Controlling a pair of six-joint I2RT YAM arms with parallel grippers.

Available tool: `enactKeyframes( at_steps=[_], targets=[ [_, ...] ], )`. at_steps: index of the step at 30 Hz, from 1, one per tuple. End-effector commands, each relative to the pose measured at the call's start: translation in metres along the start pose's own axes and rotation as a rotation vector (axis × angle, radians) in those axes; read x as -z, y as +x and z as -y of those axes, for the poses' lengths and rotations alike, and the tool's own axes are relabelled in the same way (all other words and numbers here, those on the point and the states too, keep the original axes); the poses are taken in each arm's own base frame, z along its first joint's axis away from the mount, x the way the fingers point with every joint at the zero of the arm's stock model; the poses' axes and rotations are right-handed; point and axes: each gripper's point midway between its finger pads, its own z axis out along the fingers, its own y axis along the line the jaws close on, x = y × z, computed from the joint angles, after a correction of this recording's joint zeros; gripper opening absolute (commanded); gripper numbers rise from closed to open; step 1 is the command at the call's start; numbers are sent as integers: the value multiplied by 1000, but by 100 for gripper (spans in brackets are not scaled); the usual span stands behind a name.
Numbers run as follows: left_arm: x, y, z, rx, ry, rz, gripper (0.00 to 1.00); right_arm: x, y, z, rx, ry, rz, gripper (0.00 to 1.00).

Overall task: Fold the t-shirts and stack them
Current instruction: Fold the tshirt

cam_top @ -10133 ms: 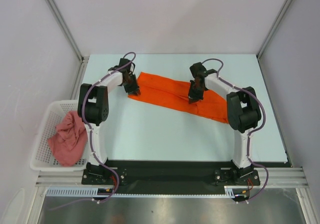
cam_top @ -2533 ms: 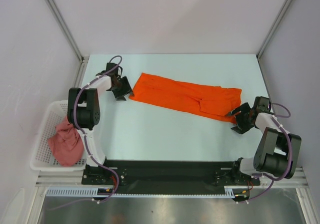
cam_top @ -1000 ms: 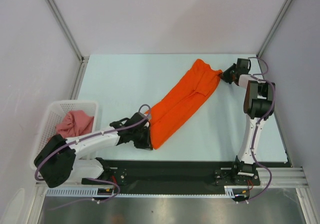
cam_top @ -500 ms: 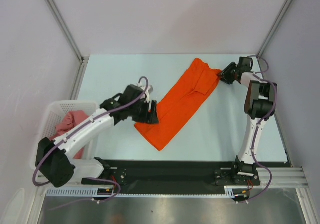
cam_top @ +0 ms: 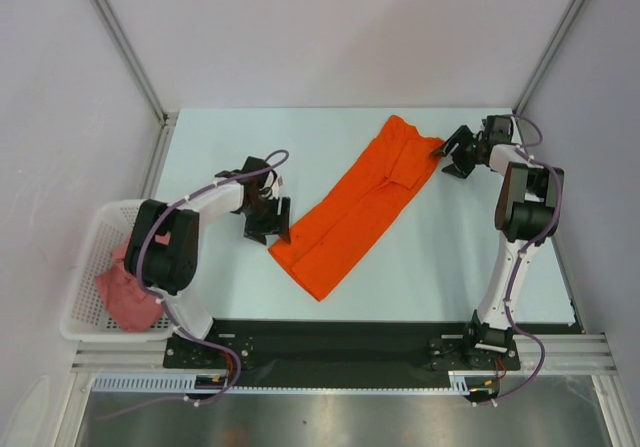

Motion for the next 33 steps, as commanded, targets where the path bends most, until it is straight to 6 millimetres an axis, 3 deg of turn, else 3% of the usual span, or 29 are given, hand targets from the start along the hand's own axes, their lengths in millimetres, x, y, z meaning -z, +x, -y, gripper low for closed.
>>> enactKeyframes(
  at_steps=[1, 5, 8, 11, 12, 15, 18, 19, 21, 22, 24, 29, 33],
  targets=[
    [-3, -2, 4, -36, 43, -12, 72, -7, 1, -9, 30, -48, -12, 70],
    [-14, 15, -5, -10, 24, -56, 65, -15, -5, -6, 24, -30, 13, 70],
    [-17, 29, -8, 13, 18, -85, 52, -23, -13, -3, 18, -15, 51, 65],
    [-20, 41, -9, 34, 27, -109, 33, -34, -22, 0, -5, -5, 98, 57],
    [-20, 44, -8, 39, 33, -114, 23, -36, -26, -1, -9, -6, 111, 54],
    [-19, 53, -6, 64, 49, -122, 0, -50, -37, -8, -18, -30, 151, 38],
    [-15, 61, -2, 97, 71, -104, 1, -67, -39, -8, -58, -53, 158, 33],
    [-17, 69, -2, 122, 78, -107, 0, -69, -51, -22, -45, -102, 189, 28],
    [-12, 75, 6, 143, 123, -84, 0, -88, -45, -28, -59, -144, 159, 22],
    [-17, 86, 5, 183, 135, -90, 0, -90, -53, -44, -42, -188, 168, 20],
    [-16, 96, 13, 213, 182, -84, 0, -107, -41, -52, -38, -221, 132, 20],
    [-18, 117, 34, 292, 273, -43, 0, -123, -37, -83, -30, -290, 131, 22],
    [-19, 115, 62, 294, 348, 0, 0, -138, -24, -104, -13, -346, 123, 22]
  ],
)
